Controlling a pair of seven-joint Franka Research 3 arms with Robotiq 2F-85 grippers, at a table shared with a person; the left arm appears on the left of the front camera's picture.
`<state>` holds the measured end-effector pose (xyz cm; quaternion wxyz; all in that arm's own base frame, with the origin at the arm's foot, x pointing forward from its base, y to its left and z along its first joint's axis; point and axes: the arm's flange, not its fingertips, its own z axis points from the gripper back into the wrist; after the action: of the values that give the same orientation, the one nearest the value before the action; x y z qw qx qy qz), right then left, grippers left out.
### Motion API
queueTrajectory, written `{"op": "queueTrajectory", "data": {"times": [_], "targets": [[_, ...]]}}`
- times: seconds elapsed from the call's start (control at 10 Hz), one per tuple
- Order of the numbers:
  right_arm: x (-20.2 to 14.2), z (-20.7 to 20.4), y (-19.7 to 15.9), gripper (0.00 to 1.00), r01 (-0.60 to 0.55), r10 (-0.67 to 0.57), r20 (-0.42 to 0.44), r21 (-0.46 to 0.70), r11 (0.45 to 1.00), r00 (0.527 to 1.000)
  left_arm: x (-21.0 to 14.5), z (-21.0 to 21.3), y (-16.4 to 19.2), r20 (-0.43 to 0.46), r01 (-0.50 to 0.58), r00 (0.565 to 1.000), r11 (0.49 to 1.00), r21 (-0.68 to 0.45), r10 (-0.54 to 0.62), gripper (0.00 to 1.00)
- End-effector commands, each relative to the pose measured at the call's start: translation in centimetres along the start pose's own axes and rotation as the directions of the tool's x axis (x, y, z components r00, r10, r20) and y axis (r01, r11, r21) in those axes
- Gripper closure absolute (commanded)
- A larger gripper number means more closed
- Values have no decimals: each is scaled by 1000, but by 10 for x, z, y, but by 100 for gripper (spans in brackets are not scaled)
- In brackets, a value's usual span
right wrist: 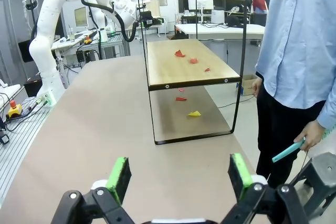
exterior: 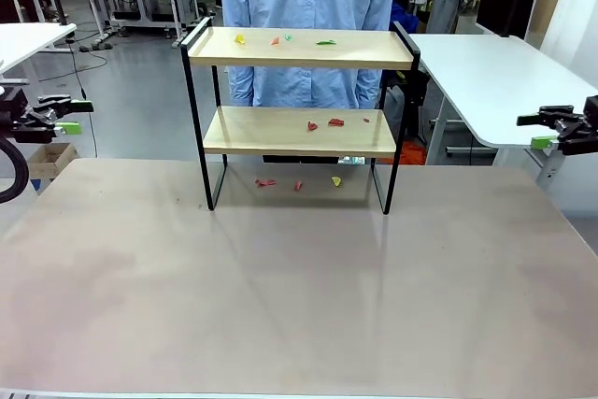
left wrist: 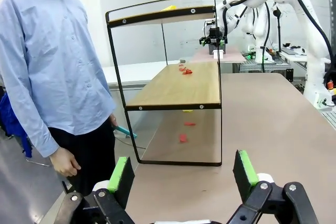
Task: Clean the shelf.
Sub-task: Pick up the Duster handed by the human.
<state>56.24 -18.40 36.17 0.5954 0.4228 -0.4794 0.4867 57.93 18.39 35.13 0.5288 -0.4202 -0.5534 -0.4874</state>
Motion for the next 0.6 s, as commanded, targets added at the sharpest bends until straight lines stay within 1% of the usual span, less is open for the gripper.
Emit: {"op": "queueTrajectory", "data": {"times": [0.0,0.5], "targets": [[1,-1,1,0,-1,1,1,0,1000,1000,1,-1,1,-4,10,1000,1000,1,-10,0],[1,-1,1,0,-1,1,1,0,1000,1000,1,-1,1,-4,10,1000,1000,1,-10,0]]}}
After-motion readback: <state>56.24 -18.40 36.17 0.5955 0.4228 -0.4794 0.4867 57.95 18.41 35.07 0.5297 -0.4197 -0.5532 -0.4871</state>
